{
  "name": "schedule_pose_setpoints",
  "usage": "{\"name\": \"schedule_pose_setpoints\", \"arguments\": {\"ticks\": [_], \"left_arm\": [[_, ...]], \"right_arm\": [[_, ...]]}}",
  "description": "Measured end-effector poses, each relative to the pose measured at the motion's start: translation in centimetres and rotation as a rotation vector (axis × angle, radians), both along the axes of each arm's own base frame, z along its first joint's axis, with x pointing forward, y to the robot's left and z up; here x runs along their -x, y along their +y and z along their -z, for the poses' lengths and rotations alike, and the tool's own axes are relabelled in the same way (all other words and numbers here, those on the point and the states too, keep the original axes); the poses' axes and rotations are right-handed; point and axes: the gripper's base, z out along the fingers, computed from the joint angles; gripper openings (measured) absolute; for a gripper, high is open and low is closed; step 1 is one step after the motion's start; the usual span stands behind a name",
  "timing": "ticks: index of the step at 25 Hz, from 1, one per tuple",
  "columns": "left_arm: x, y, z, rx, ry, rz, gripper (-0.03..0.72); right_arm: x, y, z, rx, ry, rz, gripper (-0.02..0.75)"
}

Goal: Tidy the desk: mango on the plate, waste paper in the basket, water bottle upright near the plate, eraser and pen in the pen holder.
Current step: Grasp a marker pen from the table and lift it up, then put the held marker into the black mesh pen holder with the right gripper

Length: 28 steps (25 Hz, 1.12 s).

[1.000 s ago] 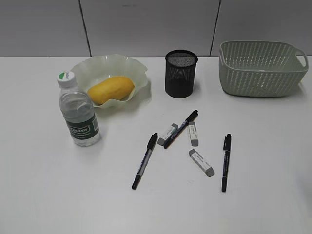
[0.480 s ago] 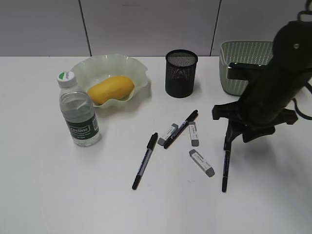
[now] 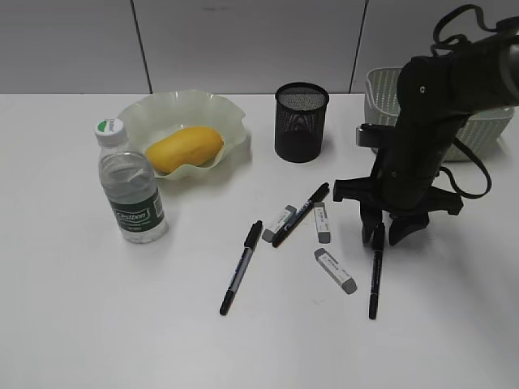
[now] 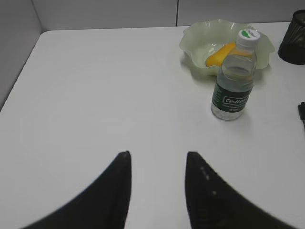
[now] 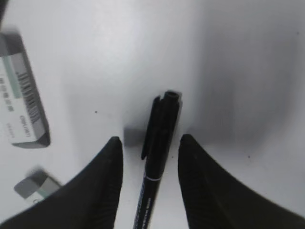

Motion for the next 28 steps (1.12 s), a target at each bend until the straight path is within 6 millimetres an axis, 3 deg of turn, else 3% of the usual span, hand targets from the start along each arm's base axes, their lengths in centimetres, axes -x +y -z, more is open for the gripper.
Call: {"name": "schedule_pose_setpoints", "arguments": {"ticks": [5,9,12,14,17,20,22,25,28], "left_arm": [[0.0,0.0,0.0,0.0,0.0,0.0,0.245],[0.0,0.0,0.0,0.0,0.0,0.0,0.237],[0.0,0.0,0.0,0.0,0.0,0.0,0.237],[0.0,0.0,0.0,0.0,0.0,0.0,0.237],[0.0,0.0,0.0,0.0,0.0,0.0,0.237],[0.0,0.0,0.0,0.0,0.0,0.0,0.237],[0.0,0.0,0.0,0.0,0.0,0.0,0.237],[0.0,0.0,0.0,0.0,0.0,0.0,0.237],[0.0,0.0,0.0,0.0,0.0,0.0,0.237]], "right_arm": [[0.0,-0.1,0.9,0.019,0.021,0.006,0.301],[-0.2,-0.1,0.9,0.016,0.005,-0.003,0.118],[-0.2,-0.1,0.5,0.025,-0.012,-0.051,0.12],[-0.2,-0.3,-1.1,0.038,-0.075,-0.09,0.12],[0.2,-0.8,-6.1,0.057,-0.342,-0.196,0.12],[1.9,-1.1,-12.2,-0.042,-0.806,-0.32,0.12],[2.8,-0.9,-15.1,-0.149,-1.137,-0.428,0.12],[2.0,-0.4,-16.5,-0.228,-1.449,-0.435,0.12],[-1.2,-0.4,-14.7,-0.197,-1.558,-0.312,0.12]]}}
